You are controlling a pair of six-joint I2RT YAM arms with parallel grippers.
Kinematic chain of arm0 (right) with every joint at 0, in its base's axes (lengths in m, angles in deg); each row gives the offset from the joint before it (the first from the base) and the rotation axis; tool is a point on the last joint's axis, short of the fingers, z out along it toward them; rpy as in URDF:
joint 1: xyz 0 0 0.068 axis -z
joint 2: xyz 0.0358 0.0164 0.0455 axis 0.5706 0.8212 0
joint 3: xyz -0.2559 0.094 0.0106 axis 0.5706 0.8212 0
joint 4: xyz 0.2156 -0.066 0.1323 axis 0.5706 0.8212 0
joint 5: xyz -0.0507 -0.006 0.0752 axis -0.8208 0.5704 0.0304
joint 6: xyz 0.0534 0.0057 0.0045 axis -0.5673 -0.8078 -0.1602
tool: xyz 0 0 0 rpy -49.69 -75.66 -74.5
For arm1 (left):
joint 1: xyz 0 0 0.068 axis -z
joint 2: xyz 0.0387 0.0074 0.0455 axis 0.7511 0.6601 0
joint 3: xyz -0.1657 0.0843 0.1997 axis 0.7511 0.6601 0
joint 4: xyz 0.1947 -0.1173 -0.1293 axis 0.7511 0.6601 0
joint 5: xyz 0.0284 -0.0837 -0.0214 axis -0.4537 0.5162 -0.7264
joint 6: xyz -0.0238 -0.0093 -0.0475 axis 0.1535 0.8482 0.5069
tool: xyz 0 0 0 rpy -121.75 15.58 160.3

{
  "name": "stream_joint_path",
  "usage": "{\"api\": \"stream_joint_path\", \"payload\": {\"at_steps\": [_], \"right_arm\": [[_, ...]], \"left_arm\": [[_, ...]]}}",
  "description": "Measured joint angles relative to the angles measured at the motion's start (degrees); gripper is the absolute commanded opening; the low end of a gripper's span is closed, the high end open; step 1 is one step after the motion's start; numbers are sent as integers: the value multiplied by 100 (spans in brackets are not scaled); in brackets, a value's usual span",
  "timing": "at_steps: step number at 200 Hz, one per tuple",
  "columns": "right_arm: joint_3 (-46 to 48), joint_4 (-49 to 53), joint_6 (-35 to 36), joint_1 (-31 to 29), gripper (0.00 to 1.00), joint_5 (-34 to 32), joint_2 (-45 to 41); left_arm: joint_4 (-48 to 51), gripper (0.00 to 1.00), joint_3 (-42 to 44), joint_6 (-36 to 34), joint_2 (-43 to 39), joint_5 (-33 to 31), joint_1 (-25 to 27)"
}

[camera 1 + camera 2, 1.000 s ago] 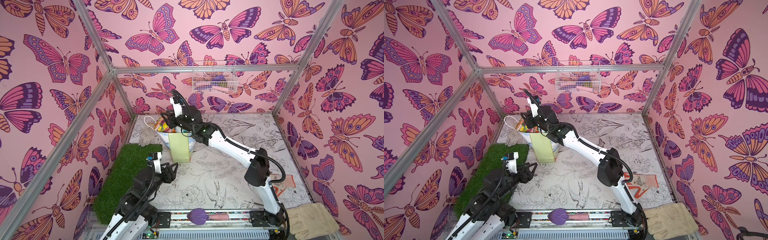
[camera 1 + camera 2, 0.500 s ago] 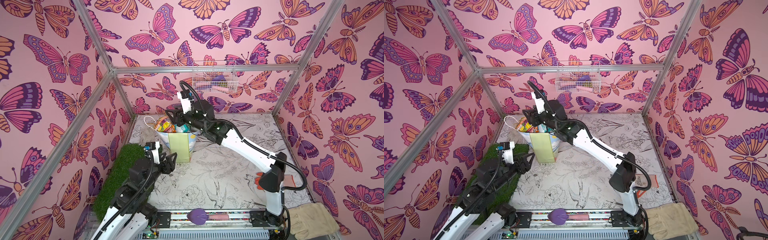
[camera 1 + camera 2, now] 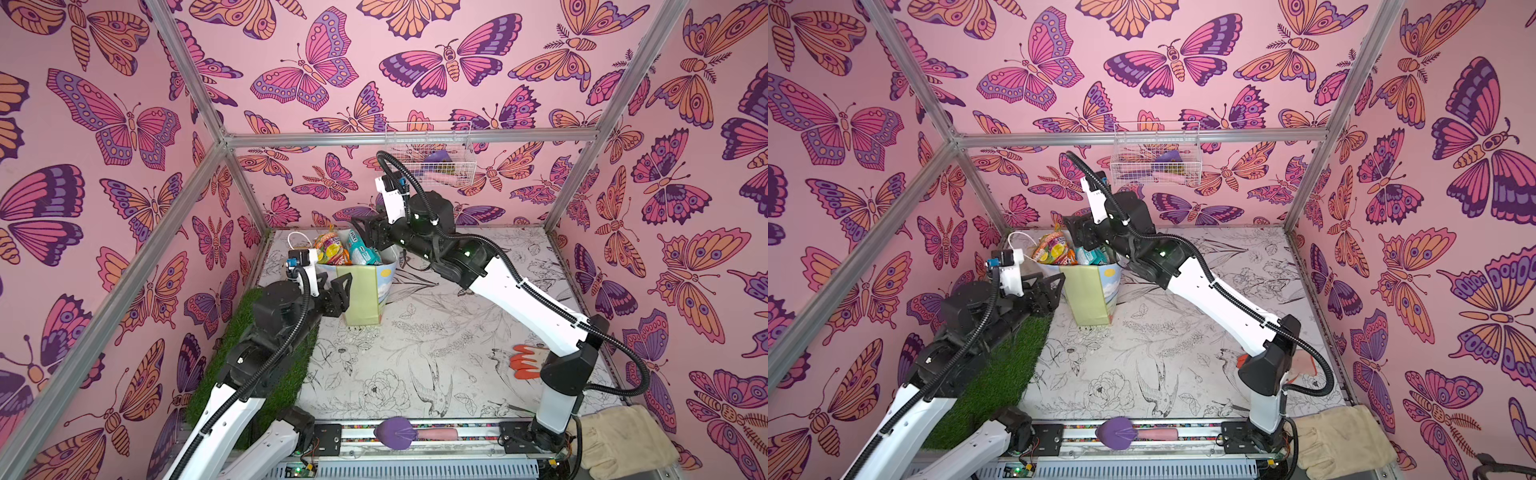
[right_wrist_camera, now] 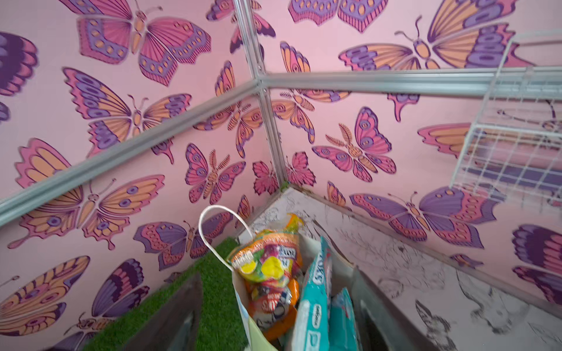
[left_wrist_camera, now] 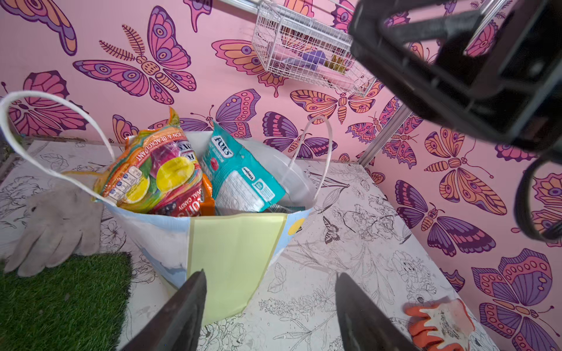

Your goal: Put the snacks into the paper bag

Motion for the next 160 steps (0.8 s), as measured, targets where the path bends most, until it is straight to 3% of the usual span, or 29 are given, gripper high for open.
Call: {"api": "stream_joint_path", "payload": {"at_steps": [41,74,113,160], "right_arm": [[190,540,-260,372,78,9,-227],[520,763,-592,767,80,293,-525],[890,804,-1034,1189,80,1038,-608],[938,780,-1349,1281,78,1971,-424]], "left_arm": [[205,72,-625,-114,448,7,-612],[452,74,-1143,-114,804,162,-1482],[651,76,-1659,9,1482,811,-2669],[542,74,-1757,365,2352,1886,-3589]]}}
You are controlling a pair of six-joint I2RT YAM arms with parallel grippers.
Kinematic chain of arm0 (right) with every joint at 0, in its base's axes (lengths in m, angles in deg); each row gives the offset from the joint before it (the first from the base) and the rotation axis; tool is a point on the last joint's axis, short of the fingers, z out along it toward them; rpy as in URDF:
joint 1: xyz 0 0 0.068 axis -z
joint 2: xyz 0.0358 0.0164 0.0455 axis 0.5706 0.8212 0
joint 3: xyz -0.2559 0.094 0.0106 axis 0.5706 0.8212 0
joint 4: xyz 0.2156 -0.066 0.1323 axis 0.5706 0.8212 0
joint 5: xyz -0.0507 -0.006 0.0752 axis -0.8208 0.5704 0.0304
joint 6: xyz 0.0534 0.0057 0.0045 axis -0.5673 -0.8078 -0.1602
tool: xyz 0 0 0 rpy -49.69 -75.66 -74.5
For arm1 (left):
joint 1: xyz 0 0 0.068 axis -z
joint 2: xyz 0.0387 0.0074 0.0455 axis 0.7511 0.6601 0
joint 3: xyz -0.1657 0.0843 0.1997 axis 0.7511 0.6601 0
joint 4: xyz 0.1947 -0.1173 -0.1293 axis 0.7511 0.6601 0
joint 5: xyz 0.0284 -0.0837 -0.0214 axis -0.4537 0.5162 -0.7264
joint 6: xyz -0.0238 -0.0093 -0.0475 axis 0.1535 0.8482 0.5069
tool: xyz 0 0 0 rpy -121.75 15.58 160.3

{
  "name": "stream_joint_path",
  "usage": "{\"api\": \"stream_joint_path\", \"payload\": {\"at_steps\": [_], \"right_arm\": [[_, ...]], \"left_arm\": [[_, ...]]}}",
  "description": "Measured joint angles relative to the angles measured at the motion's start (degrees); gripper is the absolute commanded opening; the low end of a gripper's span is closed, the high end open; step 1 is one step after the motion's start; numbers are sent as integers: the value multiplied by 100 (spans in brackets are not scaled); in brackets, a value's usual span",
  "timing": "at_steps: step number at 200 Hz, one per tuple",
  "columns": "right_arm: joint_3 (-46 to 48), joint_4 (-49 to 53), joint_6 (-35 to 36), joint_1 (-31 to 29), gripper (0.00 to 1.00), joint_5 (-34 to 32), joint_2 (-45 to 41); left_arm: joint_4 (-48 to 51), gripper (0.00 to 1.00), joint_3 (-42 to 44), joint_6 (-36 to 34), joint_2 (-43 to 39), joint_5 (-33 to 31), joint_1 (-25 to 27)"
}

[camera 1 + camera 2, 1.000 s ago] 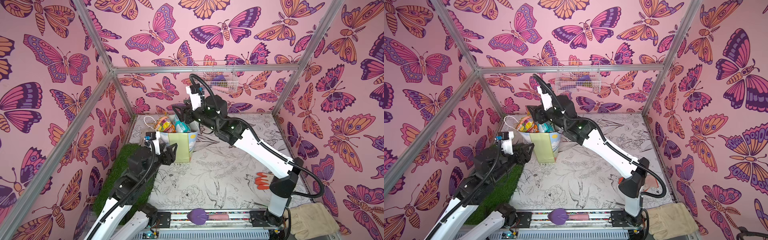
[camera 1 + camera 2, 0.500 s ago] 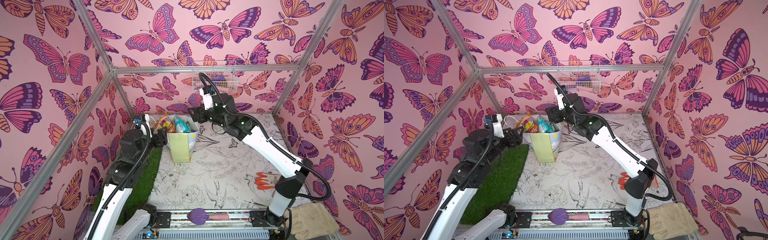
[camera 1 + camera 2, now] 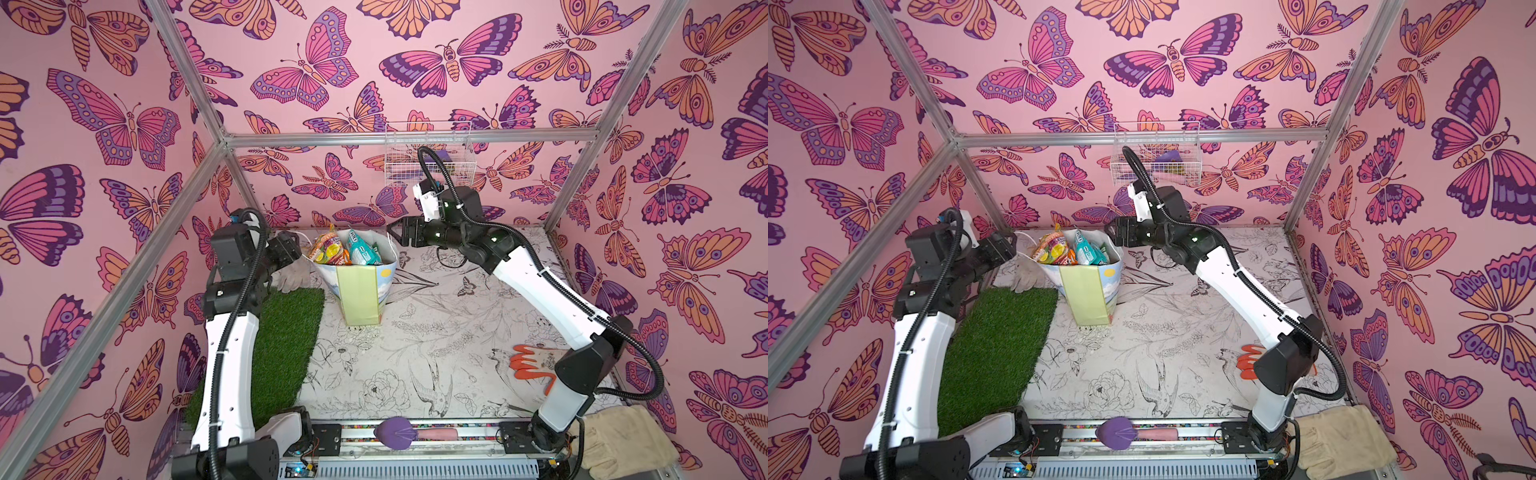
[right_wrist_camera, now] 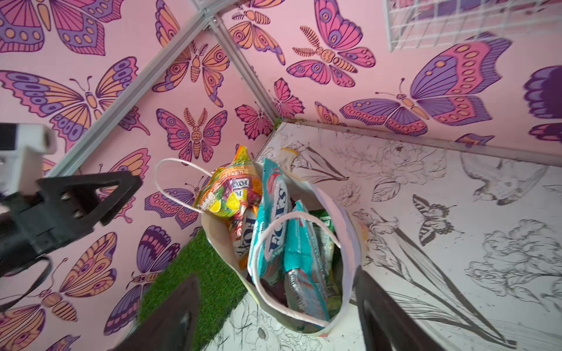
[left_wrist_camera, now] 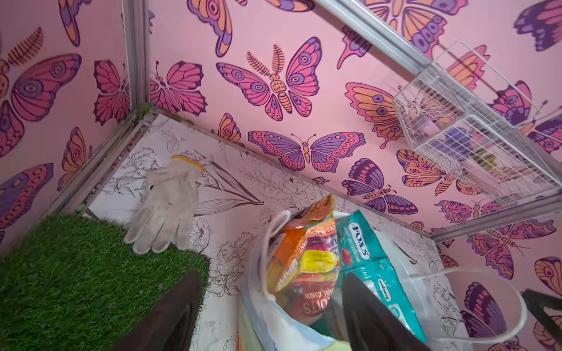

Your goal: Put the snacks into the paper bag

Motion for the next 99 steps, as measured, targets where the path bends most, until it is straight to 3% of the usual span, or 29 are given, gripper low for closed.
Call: {"api": "stream_joint_path", "payload": {"at_steps": [34,75,99], "right_arm": [[0,-160,-284,44,74,557,232],[0,-468,-629,122,69,1128,538],[0,-658,-837,127,62,1340,693]], "left_arm": [[-273,67,0,345,472,745,-315],[-570,41,4,597,485,1263,-313],[-723,36,122,717,457,1530,-310]]}}
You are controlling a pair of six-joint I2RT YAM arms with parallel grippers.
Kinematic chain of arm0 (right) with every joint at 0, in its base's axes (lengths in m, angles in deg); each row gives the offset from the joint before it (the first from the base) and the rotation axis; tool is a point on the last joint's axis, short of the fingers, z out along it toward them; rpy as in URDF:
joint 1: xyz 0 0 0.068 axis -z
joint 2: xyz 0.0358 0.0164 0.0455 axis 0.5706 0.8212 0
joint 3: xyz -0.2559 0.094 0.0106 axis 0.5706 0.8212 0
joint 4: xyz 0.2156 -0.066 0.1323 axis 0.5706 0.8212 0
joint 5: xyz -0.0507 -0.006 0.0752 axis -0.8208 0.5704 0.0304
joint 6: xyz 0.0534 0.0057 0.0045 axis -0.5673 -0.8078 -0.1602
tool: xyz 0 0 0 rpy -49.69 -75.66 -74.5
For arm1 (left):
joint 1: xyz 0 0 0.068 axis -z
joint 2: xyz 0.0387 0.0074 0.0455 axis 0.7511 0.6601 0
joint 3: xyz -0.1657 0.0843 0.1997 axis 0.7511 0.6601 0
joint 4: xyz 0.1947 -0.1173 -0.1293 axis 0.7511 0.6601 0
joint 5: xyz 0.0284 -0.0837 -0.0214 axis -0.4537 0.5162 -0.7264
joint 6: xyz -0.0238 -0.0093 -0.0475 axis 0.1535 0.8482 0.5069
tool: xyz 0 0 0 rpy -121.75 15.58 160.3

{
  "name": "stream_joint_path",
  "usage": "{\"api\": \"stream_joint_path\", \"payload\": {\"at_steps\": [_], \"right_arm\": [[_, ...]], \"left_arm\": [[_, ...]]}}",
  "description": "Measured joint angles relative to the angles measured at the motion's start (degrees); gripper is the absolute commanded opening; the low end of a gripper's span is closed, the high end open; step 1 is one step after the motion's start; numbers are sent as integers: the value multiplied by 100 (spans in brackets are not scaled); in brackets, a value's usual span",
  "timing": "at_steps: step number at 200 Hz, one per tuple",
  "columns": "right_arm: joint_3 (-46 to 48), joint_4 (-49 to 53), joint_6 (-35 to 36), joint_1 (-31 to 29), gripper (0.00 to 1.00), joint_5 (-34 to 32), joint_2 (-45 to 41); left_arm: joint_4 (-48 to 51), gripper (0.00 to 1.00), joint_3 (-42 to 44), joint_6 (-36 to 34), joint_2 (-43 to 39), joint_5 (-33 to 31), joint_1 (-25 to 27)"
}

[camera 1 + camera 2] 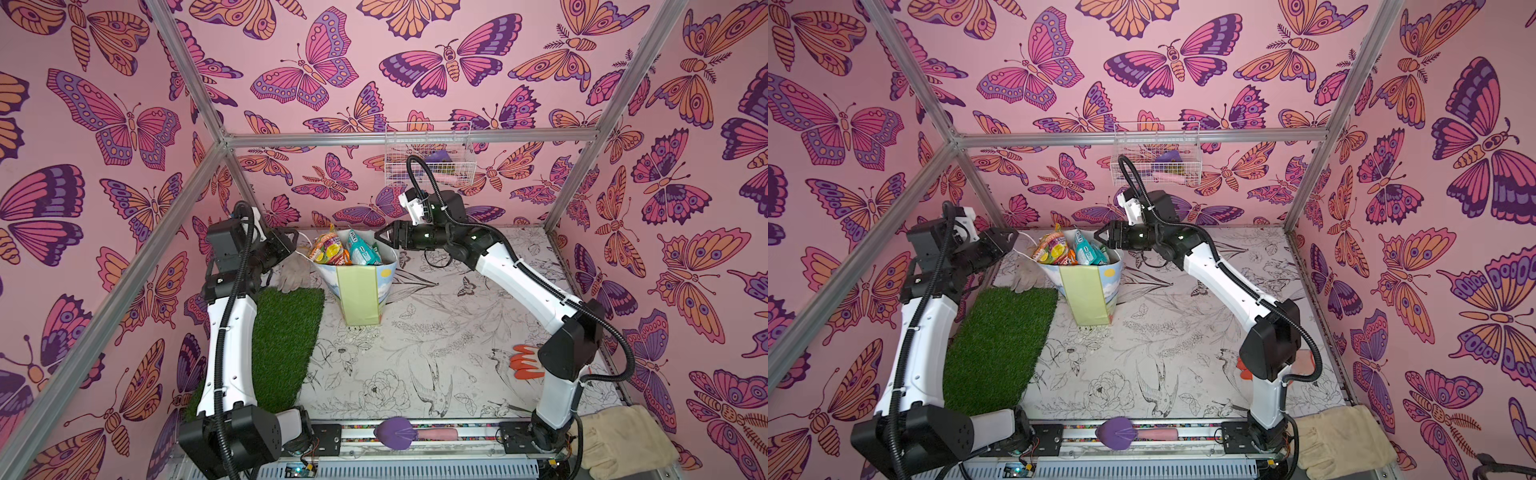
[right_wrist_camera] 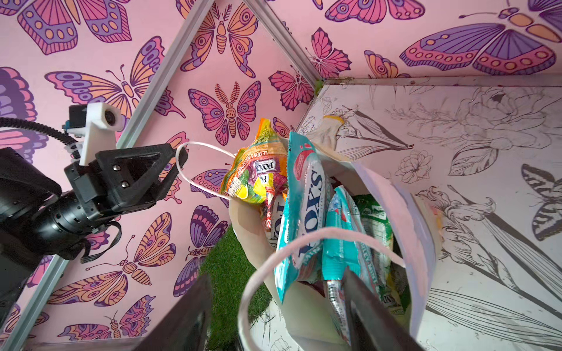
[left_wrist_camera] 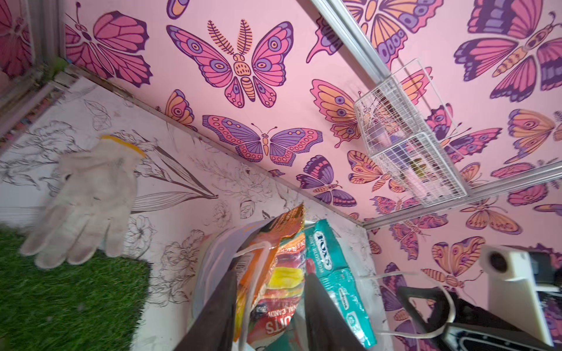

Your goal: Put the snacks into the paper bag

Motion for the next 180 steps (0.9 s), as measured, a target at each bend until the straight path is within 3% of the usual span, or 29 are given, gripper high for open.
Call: {"api": "stream_joint_path", "payload": {"at_steps": [9,21,43,82,100,129,180], "right_arm": [[0,-81,-61,0,54,46,24],[-15,-175,-122,0,34,111,59],[-210,-352,-369,0,0,212,201],[-1572,87,-560,7,0,282,822],[-1657,125,-586,7,0,278,763],[-918,-94,-625,9,0,284,306],[-1224,240,-601,7,0,378,378]], "left_arm": [[-57,35,68,35,-24,81,0],[-111,32,118,103,-31,212,11],[-201,0,81,192,11,437,129],[109,0,-1167,413,785,807,608],[127,0,-1615,522,870,837,859],[28,0,-1565,560,651,951,1252],[153,0,-1421,553,625,787,1886]]}}
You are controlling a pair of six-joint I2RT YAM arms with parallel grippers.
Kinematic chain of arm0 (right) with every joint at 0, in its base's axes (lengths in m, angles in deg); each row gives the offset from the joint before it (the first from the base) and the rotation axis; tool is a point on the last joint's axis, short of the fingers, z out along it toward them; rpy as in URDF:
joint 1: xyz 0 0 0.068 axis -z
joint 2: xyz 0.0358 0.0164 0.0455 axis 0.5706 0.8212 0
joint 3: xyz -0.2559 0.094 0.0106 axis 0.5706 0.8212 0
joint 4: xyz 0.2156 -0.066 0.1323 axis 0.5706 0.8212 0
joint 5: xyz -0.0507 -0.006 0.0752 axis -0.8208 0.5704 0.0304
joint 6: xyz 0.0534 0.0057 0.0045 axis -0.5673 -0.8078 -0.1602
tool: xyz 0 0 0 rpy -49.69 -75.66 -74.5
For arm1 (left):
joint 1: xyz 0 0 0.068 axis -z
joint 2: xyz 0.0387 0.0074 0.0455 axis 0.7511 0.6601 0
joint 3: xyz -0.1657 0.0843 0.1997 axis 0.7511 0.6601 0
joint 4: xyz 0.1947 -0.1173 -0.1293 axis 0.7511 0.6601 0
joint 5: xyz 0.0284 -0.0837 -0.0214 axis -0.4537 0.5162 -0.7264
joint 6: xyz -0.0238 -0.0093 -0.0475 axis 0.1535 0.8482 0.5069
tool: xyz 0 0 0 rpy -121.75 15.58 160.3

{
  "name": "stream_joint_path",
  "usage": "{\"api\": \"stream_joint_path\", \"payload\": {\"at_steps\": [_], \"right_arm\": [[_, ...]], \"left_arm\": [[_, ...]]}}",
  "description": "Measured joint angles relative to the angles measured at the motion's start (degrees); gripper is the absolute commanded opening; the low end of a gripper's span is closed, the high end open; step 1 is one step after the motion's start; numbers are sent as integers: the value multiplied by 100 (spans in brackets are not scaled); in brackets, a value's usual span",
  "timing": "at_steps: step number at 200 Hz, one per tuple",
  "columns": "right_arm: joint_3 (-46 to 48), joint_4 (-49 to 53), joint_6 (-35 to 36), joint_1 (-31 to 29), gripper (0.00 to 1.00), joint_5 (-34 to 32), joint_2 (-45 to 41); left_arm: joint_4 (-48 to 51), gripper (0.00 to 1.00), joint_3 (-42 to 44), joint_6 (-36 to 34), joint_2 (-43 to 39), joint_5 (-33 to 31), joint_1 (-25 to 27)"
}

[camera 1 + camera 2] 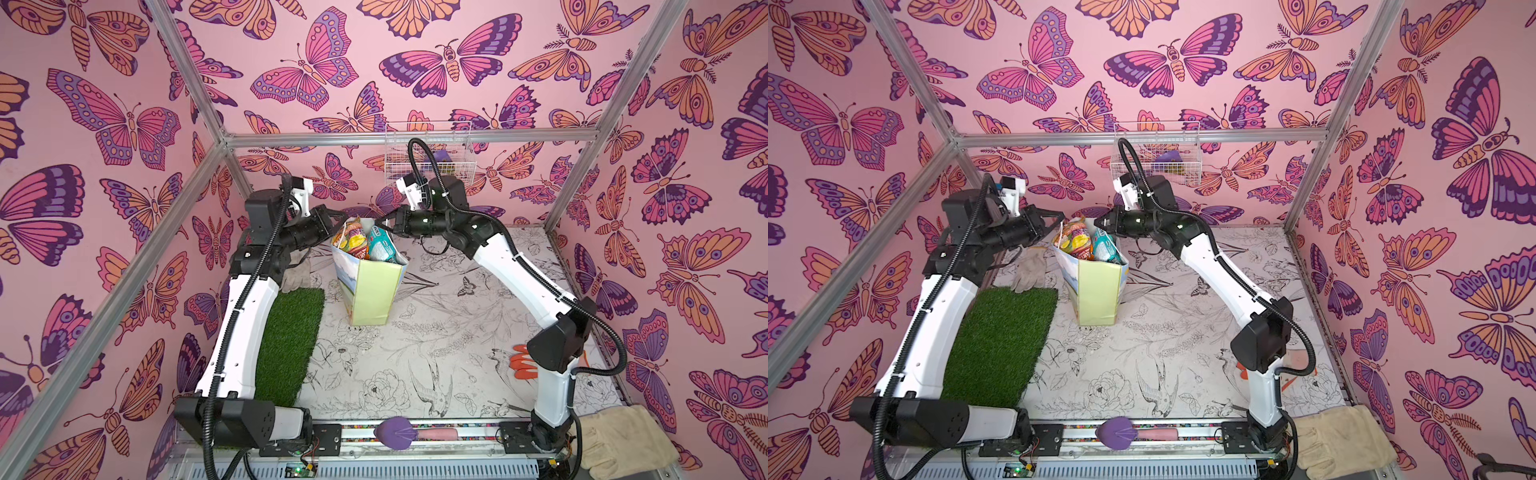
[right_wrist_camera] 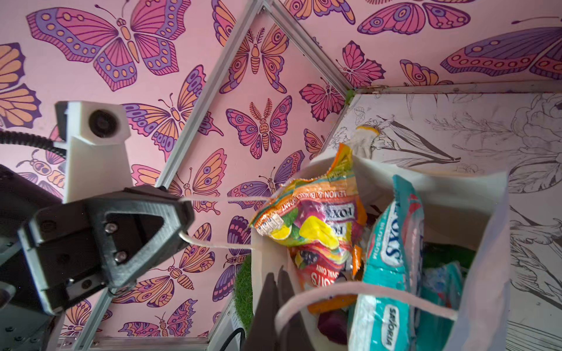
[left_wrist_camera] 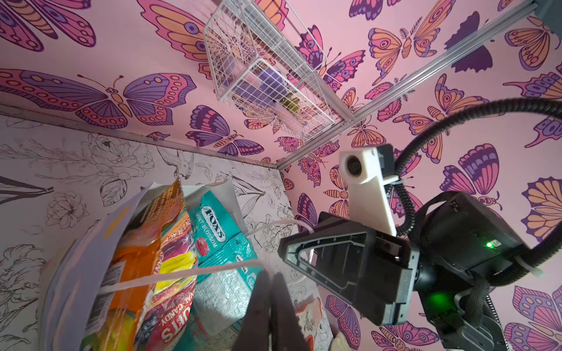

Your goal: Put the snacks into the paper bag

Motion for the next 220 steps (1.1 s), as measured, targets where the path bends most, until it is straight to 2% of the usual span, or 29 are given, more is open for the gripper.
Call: {"api": "stream_joint_path", "payload": {"at_steps": [48,66,91,104,115,135,155,172,199,220], "right_arm": [[1526,-302,44,-2,0,-31,-634],[1631,-299,46,-2,0,-4,-584],[1460,-299,109,4,0,-50,-632],[1582,-391,116,24,0,-103,-785],[1937,-632,116,26,0,-125,-1038],[2653,-866,81,24,0,-114,-1429],[2765,-1019,35,26,0,-81,-1360],[2468,-975,-2,35,0,-79,-1213],[2035,-761,35,42,0,-101,-1158],[2190,-881,90,55,0,-144,-1196]], "left_arm": [[-391,0,1281,11,-35,74,415],[-326,0,1117,7,118,138,553],[-232,0,269,15,142,35,533],[-380,0,214,15,50,-2,557],[-667,0,516,13,-90,-24,645],[-1187,0,1576,90,-278,-61,846],[-1270,0,2177,179,-13,-90,1016],[-1150,0,1982,157,122,-105,1073],[-973,0,918,26,72,-385,957],[-1080,0,920,35,-166,-409,890]]}}
